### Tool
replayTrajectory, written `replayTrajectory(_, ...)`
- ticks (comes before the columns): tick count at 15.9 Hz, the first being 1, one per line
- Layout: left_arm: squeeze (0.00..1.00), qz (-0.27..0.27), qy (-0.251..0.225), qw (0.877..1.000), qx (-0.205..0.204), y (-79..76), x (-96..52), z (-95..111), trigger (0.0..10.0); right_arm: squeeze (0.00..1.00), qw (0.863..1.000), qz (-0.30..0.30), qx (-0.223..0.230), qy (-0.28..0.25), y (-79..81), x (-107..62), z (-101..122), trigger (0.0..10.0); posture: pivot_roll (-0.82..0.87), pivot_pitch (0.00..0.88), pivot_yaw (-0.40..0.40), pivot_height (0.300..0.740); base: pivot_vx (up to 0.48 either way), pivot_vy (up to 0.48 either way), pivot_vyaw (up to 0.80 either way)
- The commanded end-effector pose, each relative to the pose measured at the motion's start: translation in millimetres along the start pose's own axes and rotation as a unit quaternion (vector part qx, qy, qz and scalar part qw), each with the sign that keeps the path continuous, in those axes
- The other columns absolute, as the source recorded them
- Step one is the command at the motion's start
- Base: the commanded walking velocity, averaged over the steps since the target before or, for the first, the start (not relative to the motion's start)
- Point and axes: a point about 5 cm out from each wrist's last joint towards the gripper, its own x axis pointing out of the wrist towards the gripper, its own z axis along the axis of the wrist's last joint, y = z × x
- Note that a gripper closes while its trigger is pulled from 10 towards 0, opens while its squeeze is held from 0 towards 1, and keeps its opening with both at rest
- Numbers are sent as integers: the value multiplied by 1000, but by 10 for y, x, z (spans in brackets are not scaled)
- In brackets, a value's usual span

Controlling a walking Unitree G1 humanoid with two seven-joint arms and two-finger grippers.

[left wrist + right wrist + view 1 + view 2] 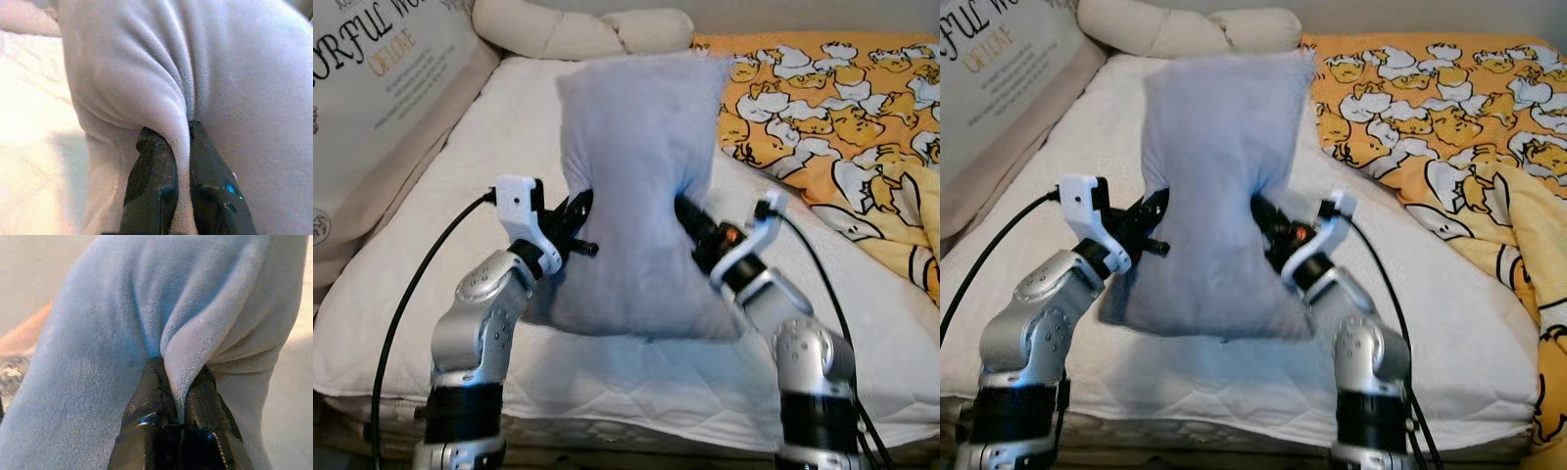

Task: Clean up the room

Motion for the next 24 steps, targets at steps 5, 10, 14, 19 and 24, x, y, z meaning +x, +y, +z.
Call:
replayTrajectory(5,0,36,2,999,33,-48,-8,48,0,0,999,22,-18,21,183,54,-57,0,-53,0,33,740,0,0,0)
replayTrajectory(10,0,36,32,996,77,-96,-29,14,10000,0,997,-20,-57,40,118,-14,-100,10000,-41,0,16,740,0,0,0)
replayTrajectory(14,0,34,52,991,122,-110,-48,-51,10000,0,996,-23,-76,43,145,33,-87,10000,-43,0,14,740,0,0,0)
replayTrajectory(19,0,31,72,988,134,-35,-100,-84,10000,0,996,-29,-70,41,160,20,-77,10000,-43,0,29,740,0,191,0)
replayTrajectory(24,0,32,82,987,136,-33,-112,-140,10000,0,995,-49,-72,49,93,3,-103,10000,-56,0,26,740,0,364,0)
